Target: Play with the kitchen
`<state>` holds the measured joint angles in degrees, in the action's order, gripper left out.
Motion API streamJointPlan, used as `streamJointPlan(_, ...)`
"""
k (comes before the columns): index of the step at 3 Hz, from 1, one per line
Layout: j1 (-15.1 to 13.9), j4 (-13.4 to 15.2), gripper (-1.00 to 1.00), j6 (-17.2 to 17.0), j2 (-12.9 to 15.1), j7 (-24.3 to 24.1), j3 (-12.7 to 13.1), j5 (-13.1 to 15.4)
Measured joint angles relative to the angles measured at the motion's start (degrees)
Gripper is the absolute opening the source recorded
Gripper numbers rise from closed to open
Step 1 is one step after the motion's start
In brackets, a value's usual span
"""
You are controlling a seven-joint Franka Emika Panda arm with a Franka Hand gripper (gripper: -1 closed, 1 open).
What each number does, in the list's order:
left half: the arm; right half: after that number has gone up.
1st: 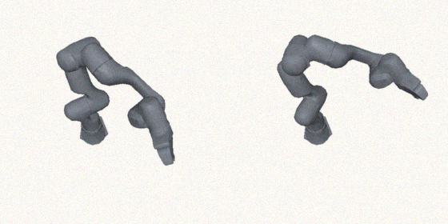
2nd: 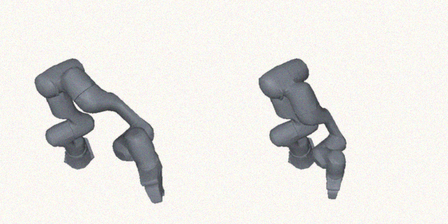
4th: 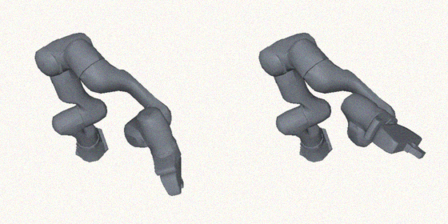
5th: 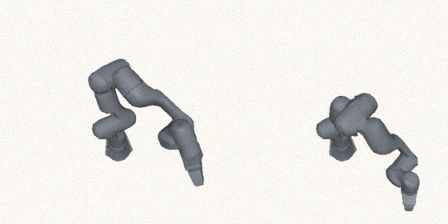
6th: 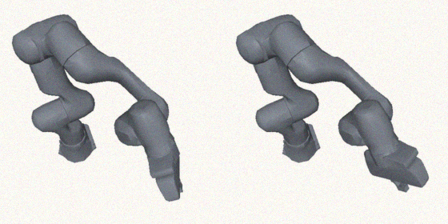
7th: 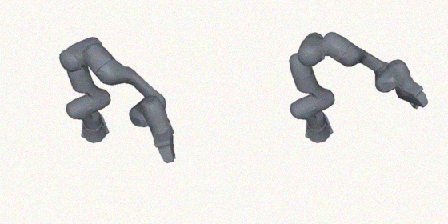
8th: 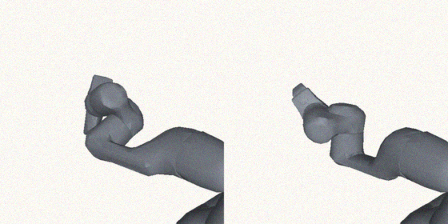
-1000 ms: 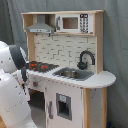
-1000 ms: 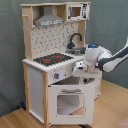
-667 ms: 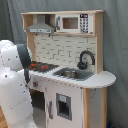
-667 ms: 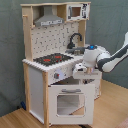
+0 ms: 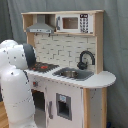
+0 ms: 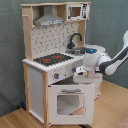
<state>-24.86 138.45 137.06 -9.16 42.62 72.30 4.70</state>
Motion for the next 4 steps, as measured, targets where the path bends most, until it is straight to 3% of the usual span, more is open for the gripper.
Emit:
streamJointPlan(2, 0.0, 0.94, -1.0, 0.0, 0.88, -10.36, 5.83, 1.7)
streamJointPlan(4, -0.01, 1.25, -1.0, 0.22, 0.55, -18.66, 14.05, 1.7)
